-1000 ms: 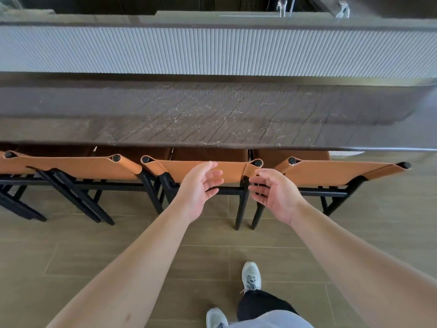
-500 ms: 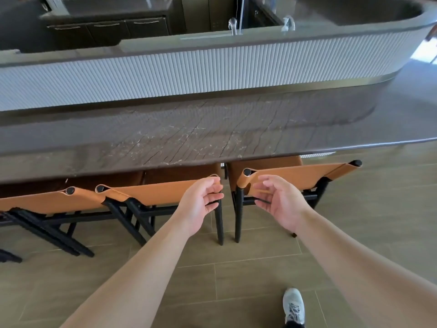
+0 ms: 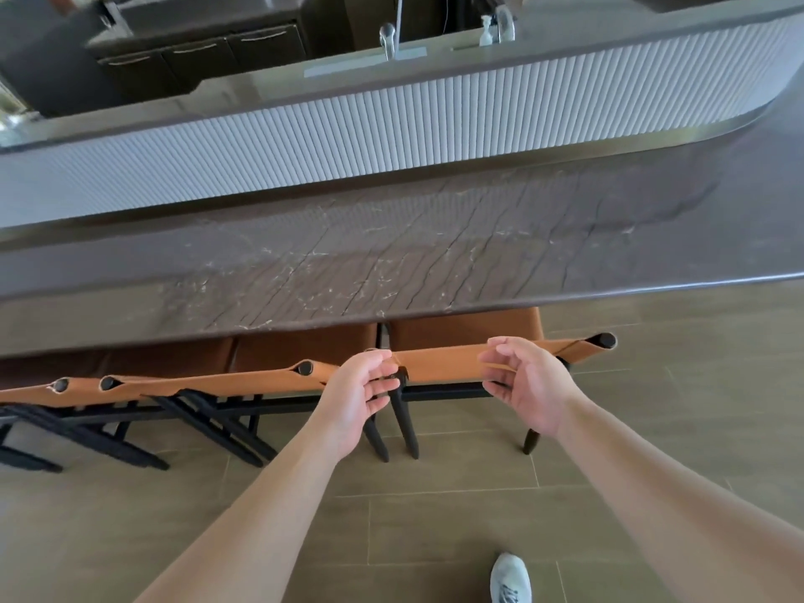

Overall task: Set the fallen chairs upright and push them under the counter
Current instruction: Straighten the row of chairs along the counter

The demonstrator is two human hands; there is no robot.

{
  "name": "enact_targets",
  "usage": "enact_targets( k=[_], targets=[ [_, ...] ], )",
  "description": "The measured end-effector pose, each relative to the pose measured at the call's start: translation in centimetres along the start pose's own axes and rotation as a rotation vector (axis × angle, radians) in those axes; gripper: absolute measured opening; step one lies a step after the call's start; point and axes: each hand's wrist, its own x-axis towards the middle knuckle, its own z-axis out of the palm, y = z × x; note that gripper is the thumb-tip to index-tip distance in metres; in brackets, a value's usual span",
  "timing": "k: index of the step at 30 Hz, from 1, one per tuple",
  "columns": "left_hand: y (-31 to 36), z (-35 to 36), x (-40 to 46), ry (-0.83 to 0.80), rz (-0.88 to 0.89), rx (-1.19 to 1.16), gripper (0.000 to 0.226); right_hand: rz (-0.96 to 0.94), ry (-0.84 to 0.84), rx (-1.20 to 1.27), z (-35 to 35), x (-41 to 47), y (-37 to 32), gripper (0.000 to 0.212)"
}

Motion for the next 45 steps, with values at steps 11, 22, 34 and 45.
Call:
enact_targets(
  k=[11,22,34,45],
  targets=[
    [-1.0,4.4,3.0,0.043,-0.006,0.300,0.019,0.034,0.058,-0.018,-3.1,1.9,-2.1,0.022],
    [-0.8,2.4,7.4,-0.098,0.306,0.974,0.028,-0.079,0.213,-0.324,-1.0,3.4,-3.9,0.014],
    [-2.1,-0.5,12.0,-0.118,0.658,1.553,0.054,-0.228,0.240,-1.628,-2.7,7.0,-0.9,0.036],
    [-2.9,0.1,12.8,-0.095,0.640,1.996,0.056,-0.313,0.141,-2.217,-10.2,9.5,-3.4,0.047]
  ],
)
